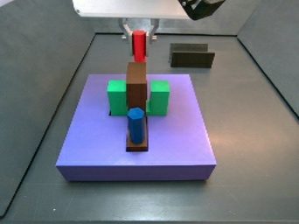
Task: Pick up the red object. Move up. Place the red object on the fixture. Regrasp the red object. Move to above the board. Insert the red object.
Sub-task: Insert the red object.
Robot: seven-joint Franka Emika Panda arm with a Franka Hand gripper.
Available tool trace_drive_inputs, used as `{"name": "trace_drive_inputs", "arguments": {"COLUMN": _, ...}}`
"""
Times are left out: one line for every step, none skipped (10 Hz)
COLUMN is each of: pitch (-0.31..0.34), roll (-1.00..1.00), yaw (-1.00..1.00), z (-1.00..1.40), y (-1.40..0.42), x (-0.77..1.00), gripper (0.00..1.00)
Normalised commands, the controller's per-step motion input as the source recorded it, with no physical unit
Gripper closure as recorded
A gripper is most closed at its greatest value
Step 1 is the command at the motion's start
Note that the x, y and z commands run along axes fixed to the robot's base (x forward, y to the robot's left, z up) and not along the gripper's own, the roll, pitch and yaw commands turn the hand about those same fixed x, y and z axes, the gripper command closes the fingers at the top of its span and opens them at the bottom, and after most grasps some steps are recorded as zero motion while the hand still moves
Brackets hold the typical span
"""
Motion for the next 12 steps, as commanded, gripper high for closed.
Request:
{"name": "trace_drive_inputs", "arguments": {"pitch": -0.081, "roll": -0.17, "yaw": 0.03, "z": 0.0, "y": 0.0, "x": -0.02, "gripper": 1.0}}
{"name": "trace_drive_inputs", "arguments": {"pitch": -0.106, "roll": -0.15, "yaw": 0.05, "z": -0.02, "y": 0.0, "x": -0.1, "gripper": 1.0}}
{"name": "trace_drive_inputs", "arguments": {"pitch": -0.104, "roll": -0.16, "yaw": 0.04, "z": 0.0, "y": 0.0, "x": -0.06, "gripper": 1.0}}
{"name": "trace_drive_inputs", "arguments": {"pitch": -0.076, "roll": -0.16, "yaw": 0.01, "z": 0.0, "y": 0.0, "x": 0.0, "gripper": 1.0}}
{"name": "trace_drive_inputs", "arguments": {"pitch": -0.07, "roll": -0.17, "yaw": 0.0, "z": 0.0, "y": 0.0, "x": -0.09, "gripper": 1.0}}
{"name": "trace_drive_inputs", "arguments": {"pitch": -0.094, "roll": -0.17, "yaw": 0.0, "z": 0.0, "y": 0.0, "x": -0.09, "gripper": 1.0}}
{"name": "trace_drive_inputs", "arguments": {"pitch": -0.087, "roll": -0.17, "yaw": 0.03, "z": 0.0, "y": -0.01, "x": -0.03, "gripper": 1.0}}
{"name": "trace_drive_inputs", "arguments": {"pitch": -0.081, "roll": -0.15, "yaw": 0.03, "z": 0.0, "y": -0.02, "x": 0.0, "gripper": 1.0}}
{"name": "trace_drive_inputs", "arguments": {"pitch": -0.086, "roll": -0.15, "yaw": 0.03, "z": 0.0, "y": -0.02, "x": -0.03, "gripper": 1.0}}
{"name": "trace_drive_inputs", "arguments": {"pitch": -0.09, "roll": -0.11, "yaw": 0.07, "z": 0.0, "y": -0.07, "x": -0.03, "gripper": 1.0}}
{"name": "trace_drive_inputs", "arguments": {"pitch": -0.1, "roll": -0.1, "yaw": 0.06, "z": 0.0, "y": -0.03, "x": -0.09, "gripper": 1.0}}
{"name": "trace_drive_inputs", "arguments": {"pitch": -0.111, "roll": -0.1, "yaw": 0.03, "z": -0.04, "y": 0.0, "x": -0.15, "gripper": 1.0}}
